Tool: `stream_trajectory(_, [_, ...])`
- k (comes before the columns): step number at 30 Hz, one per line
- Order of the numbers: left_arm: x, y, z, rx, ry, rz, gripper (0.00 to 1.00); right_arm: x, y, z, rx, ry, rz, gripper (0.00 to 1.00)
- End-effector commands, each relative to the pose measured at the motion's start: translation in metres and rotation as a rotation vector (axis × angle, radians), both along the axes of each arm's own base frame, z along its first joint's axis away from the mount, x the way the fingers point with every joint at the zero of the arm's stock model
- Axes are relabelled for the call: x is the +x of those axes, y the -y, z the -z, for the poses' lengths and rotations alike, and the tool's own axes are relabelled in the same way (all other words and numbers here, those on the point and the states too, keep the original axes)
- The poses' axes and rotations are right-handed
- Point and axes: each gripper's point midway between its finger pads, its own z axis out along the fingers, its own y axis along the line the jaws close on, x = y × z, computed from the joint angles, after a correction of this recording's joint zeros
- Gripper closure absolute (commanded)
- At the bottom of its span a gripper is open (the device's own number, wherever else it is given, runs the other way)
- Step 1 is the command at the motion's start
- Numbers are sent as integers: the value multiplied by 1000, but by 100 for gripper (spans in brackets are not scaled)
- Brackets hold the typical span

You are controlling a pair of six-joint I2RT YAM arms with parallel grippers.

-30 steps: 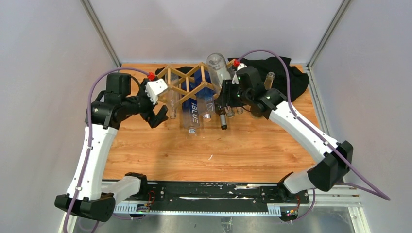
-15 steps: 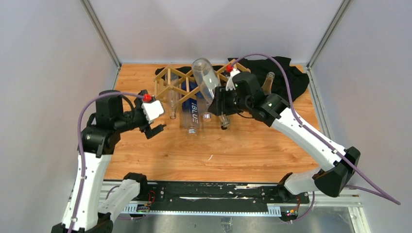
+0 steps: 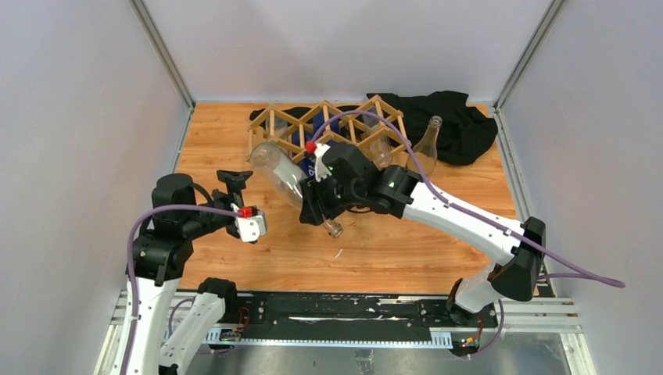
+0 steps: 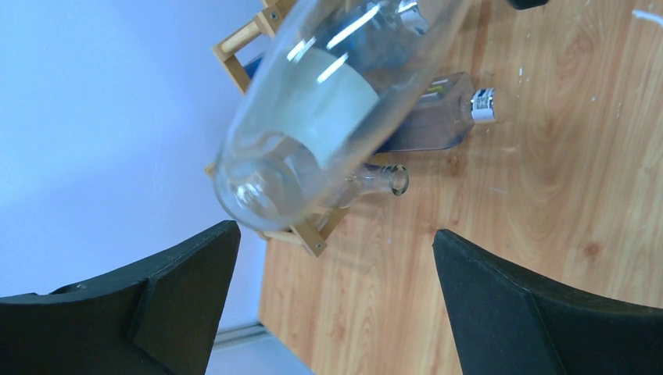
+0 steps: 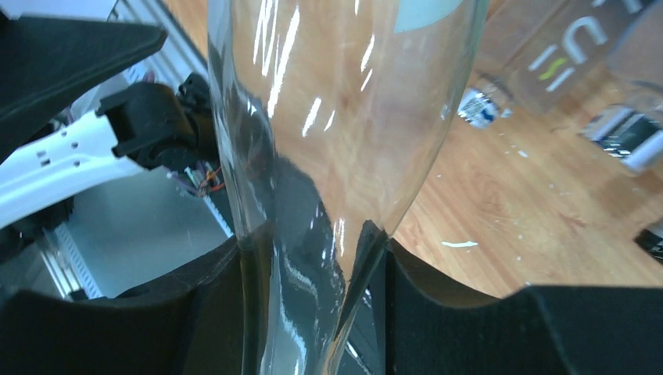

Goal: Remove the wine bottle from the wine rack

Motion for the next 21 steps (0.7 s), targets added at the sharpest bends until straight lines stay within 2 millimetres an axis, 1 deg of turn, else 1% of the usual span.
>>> stream_trajectory(1, [-1,2,-4,99,154,92,0,-13,-31,-79,225,157,-118,100])
stream_trajectory(5, [-2,0,3,153,196,112,0,-33,-38,-77,241,138,-198,100])
stream_trajectory(8, [-2,0,14,194,216,136,0,-49,-42,-75,240,116,-266,100])
stream_trajectory(14, [-7,-1,41,306,304,207,0,-66,-42,-73,227,111,-333,100])
stream_trajectory(18, [-2,-6,50,341,284,189,0,-76,-42,-72,226,103,-372,100])
stream_trajectory(21, [8,-12,50,328,244,134,0,-86,-43,-69,223,99,-405,100])
